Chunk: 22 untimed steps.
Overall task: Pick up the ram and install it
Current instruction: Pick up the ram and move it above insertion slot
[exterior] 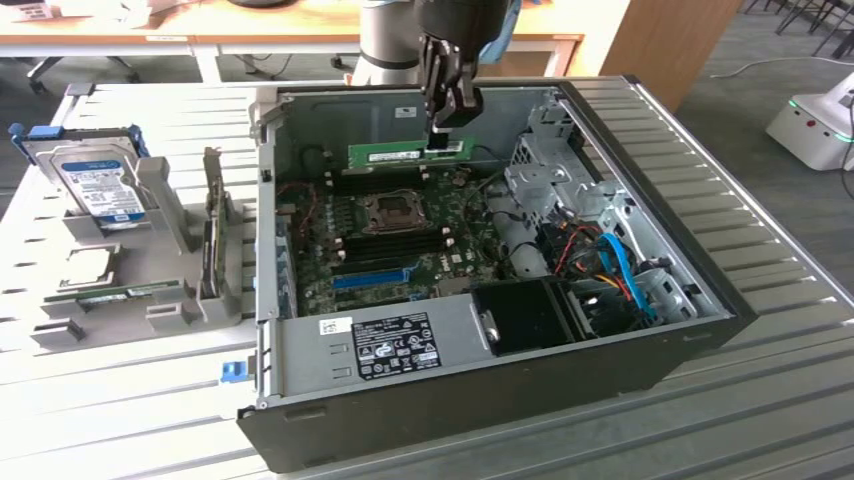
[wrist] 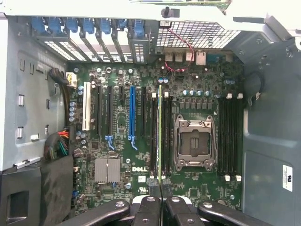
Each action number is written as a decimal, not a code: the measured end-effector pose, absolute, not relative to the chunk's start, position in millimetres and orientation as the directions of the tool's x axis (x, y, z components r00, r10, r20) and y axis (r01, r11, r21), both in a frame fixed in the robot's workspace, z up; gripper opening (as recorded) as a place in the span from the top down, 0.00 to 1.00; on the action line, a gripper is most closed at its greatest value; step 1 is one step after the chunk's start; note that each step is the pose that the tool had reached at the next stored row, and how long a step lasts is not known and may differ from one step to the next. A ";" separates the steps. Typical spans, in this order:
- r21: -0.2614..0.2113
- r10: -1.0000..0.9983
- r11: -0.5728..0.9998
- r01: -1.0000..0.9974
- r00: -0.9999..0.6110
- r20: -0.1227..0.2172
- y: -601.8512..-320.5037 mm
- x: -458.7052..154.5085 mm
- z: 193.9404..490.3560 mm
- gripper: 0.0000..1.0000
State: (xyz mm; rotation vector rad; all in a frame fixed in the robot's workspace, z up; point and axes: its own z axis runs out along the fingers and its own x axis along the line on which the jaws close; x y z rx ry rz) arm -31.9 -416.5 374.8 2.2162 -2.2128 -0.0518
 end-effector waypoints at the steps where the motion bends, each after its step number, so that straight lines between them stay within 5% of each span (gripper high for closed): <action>1: 0.030 -1.000 -0.002 -1.000 0.001 -0.017 -416.5 -31.9 374.8 0.88; 22: 0.030 -1.000 0.009 -1.000 -0.009 -0.017 -413.3 -33.2 374.8 0.88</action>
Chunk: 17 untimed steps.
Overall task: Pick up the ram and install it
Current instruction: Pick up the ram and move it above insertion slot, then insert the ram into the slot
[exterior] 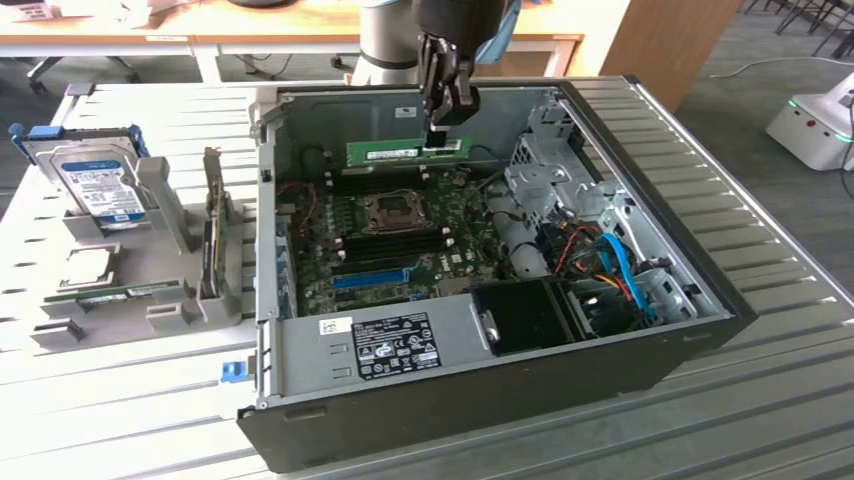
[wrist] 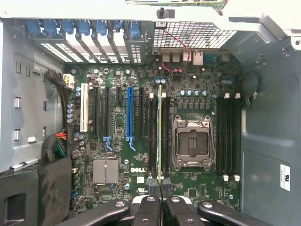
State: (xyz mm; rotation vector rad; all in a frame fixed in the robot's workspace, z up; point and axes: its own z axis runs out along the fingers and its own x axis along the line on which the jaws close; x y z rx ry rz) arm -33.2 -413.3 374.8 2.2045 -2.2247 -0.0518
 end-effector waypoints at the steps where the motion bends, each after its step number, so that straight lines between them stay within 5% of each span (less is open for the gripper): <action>1: 0.030 -1.000 0.009 -1.000 -0.009 -0.017 -413.3 -33.2 374.7 0.88; 17: 0.030 -1.000 0.009 -1.000 -0.009 -0.017 -413.2 -33.3 369.6 0.88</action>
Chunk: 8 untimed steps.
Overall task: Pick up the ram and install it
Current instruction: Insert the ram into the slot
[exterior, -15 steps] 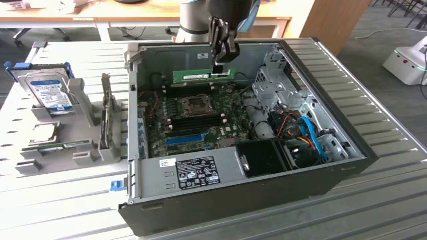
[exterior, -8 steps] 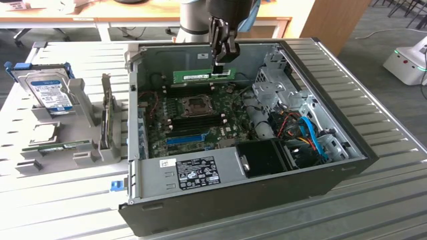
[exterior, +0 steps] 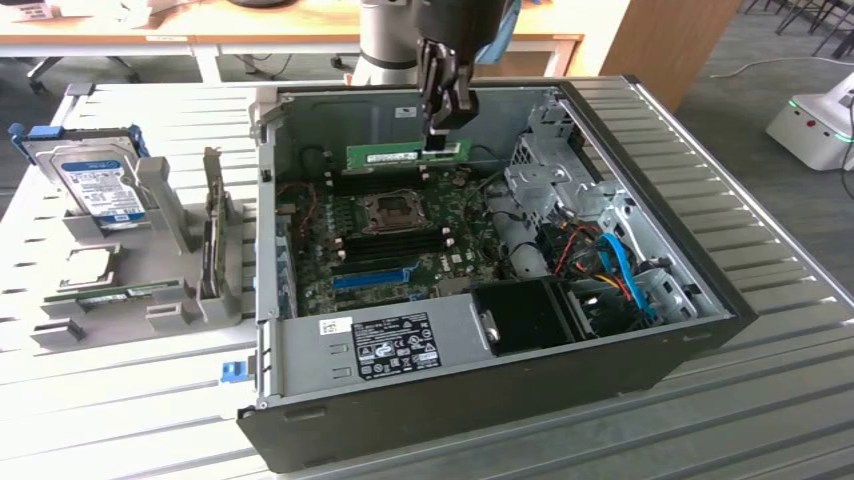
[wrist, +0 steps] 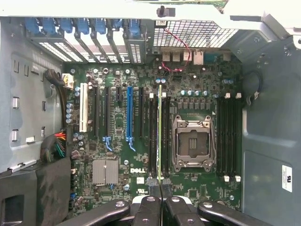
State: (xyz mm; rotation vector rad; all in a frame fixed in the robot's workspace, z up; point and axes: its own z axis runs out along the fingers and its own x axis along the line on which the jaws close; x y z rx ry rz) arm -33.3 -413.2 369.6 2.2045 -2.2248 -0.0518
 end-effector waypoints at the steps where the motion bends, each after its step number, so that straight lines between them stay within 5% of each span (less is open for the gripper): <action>1: 0.030 -1.000 0.009 -1.000 -0.009 -0.017 -413.2 -33.3 368.3 0.88; 8: 0.030 -1.000 0.009 -1.000 -0.009 -0.017 -413.2 -33.4 357.3 0.88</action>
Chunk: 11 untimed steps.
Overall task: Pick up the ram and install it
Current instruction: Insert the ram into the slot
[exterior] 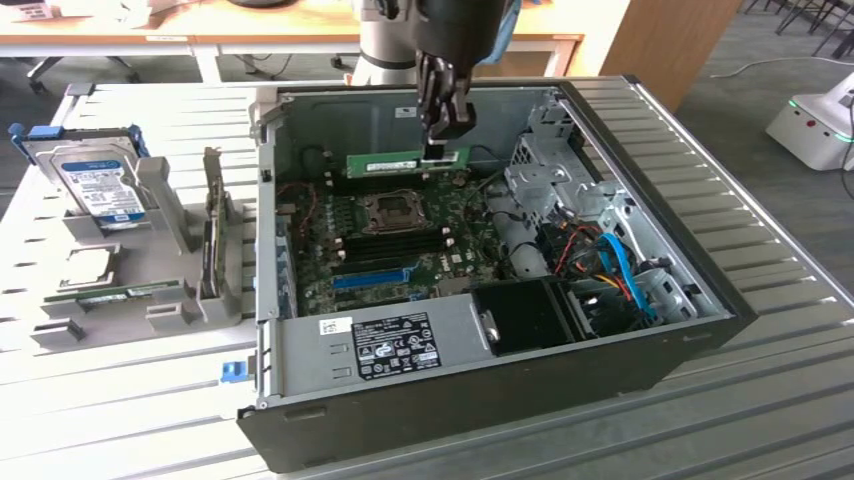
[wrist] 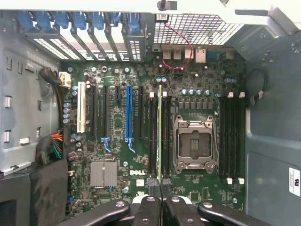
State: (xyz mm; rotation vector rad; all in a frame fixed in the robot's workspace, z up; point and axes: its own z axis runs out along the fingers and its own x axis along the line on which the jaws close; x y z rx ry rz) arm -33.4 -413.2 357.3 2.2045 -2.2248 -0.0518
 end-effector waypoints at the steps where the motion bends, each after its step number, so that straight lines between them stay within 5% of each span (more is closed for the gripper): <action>1: 0.030 -1.000 0.009 -1.000 -0.009 -0.017 -413.2 -33.4 355.6 0.88; 11: 0.030 -1.000 0.009 -1.000 -0.009 -0.017 -413.2 -33.5 340.5 0.88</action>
